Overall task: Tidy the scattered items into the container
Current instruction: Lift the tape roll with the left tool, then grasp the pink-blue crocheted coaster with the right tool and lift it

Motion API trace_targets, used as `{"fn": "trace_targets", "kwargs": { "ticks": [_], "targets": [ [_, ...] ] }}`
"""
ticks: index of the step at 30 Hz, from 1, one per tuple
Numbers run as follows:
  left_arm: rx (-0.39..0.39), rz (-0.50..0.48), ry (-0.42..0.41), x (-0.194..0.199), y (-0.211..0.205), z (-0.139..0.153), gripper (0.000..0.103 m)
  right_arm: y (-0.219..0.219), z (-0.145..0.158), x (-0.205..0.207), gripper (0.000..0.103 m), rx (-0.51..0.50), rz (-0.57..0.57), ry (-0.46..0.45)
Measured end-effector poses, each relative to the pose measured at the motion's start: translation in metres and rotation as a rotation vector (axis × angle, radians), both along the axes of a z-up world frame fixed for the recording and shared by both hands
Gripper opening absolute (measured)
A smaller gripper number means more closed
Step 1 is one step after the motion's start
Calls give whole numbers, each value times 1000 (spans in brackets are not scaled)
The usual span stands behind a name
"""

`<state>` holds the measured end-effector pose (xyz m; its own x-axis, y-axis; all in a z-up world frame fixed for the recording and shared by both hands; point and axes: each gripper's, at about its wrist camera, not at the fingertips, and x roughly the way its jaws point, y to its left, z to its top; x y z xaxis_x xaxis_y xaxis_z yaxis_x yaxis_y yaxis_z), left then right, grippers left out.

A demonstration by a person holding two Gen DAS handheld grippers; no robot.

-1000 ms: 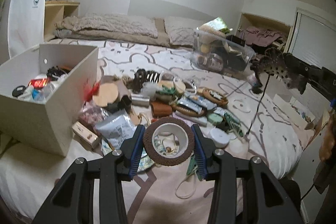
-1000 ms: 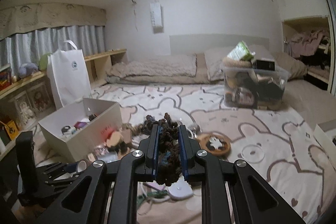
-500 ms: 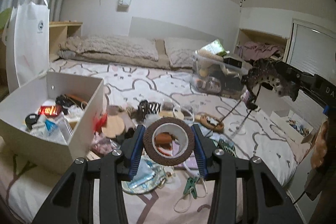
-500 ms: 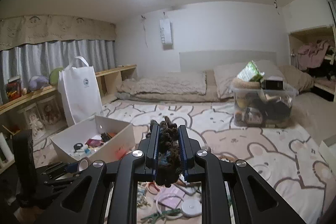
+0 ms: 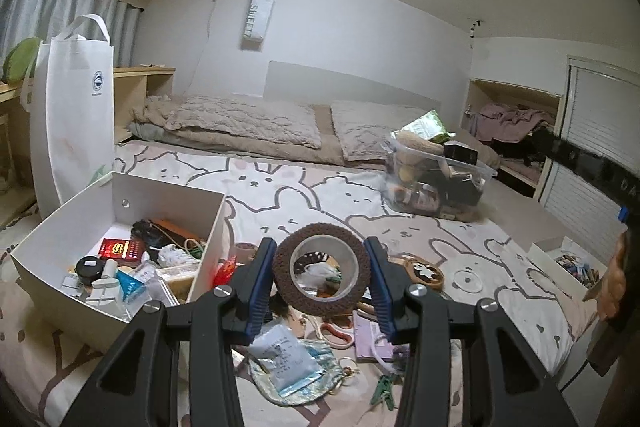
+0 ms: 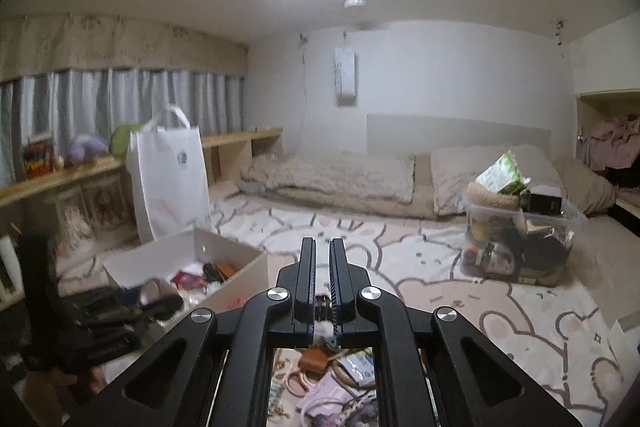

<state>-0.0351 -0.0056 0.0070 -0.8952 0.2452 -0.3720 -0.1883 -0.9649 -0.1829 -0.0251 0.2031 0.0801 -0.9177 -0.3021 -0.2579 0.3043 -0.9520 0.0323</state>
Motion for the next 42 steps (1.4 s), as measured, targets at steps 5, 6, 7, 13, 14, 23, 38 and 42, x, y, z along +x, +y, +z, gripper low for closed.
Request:
{"fn": "trace_targets", "kwargs": {
  "ticks": [5, 6, 7, 13, 14, 23, 38, 42],
  "targets": [
    [1, 17, -15, -5, -6, -3, 44, -4, -26, -14, 7, 16, 8, -104],
    [2, 19, -17, -5, -7, -4, 44, -4, -32, -15, 7, 22, 8, -128],
    [3, 21, -19, -6, -8, -4, 44, -4, -39, -17, 7, 28, -4, -149],
    [-3, 16, -41, -7, -5, -12, 44, 6, -93, -16, 103, 46, -108, -231],
    [-3, 15, -45, -7, -5, -13, 44, 8, -102, -18, 103, 46, -117, -261],
    [0, -4, -84, -8, 2, -26, 44, 17, -188, -25, 103, -19, -179, -456],
    [-1, -4, -104, -9, 1, -35, 44, 7, -230, -54, 82, -64, -270, -582],
    [-3, -5, -104, -9, 1, -35, 44, 11, -235, -55, 42, -18, -289, -573]
  ]
}}
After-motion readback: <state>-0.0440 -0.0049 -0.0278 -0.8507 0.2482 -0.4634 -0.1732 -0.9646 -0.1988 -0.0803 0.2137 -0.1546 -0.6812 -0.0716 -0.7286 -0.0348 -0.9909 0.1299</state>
